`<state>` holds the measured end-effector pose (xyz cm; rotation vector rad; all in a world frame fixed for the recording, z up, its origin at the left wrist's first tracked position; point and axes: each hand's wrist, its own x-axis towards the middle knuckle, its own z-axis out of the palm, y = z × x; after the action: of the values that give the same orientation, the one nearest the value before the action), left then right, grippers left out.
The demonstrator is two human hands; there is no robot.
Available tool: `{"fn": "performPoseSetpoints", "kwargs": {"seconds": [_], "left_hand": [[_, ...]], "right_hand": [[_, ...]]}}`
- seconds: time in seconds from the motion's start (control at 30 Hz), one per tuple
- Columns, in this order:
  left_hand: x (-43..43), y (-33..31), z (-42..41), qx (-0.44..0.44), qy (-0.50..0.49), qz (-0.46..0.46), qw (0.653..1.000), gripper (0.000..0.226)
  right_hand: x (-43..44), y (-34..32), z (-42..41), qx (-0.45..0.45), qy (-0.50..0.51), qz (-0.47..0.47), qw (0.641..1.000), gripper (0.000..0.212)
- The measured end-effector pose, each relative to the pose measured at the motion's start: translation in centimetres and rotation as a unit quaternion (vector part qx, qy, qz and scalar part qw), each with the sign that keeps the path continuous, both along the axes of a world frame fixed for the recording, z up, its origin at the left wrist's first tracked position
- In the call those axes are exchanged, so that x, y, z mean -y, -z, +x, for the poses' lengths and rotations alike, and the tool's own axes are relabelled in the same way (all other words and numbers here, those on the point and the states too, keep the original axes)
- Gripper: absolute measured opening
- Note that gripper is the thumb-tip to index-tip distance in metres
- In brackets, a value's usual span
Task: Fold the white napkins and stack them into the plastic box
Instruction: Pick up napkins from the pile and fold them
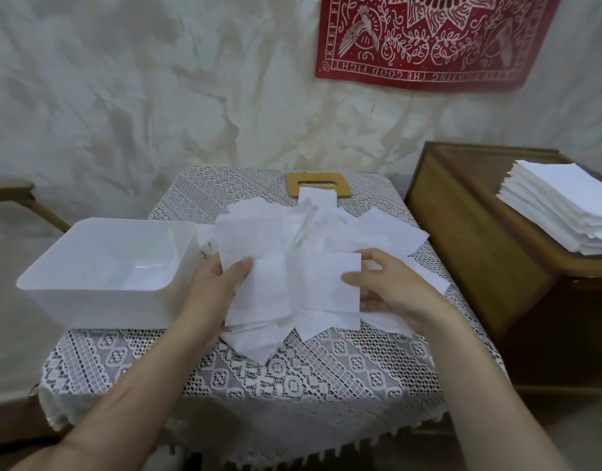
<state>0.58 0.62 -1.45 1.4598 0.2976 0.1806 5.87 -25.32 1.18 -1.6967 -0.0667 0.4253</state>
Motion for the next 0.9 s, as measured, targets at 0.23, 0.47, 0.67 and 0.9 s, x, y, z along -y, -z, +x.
{"fn": "performPoseSetpoints", "kwargs": {"seconds": [0.23, 0.47, 0.67, 0.9], "left_hand": [[0.1, 0.2, 0.2, 0.006, 0.004, -0.004, 1.0, 0.019], [-0.3, 0.2, 0.5, 0.015, 0.005, -0.004, 1.0, 0.02], [-0.2, 0.2, 0.5, 0.021, 0.02, -0.009, 1.0, 0.022], [-0.3, 0.1, 0.5, 0.02, 0.007, -0.016, 1.0, 0.018]], "right_hand": [[-2.5, 0.2, 1.7, 0.139, 0.064, -0.062, 0.986, 0.02], [-2.3, 0.1, 2.7, 0.106, -0.063, -0.325, 0.938, 0.005], [-4.2, -0.5, 2.4, 0.166, -0.054, -0.345, 0.922, 0.025], [-4.4, -0.6, 2.9, 0.21, -0.007, -0.229, 0.95, 0.015]]}}
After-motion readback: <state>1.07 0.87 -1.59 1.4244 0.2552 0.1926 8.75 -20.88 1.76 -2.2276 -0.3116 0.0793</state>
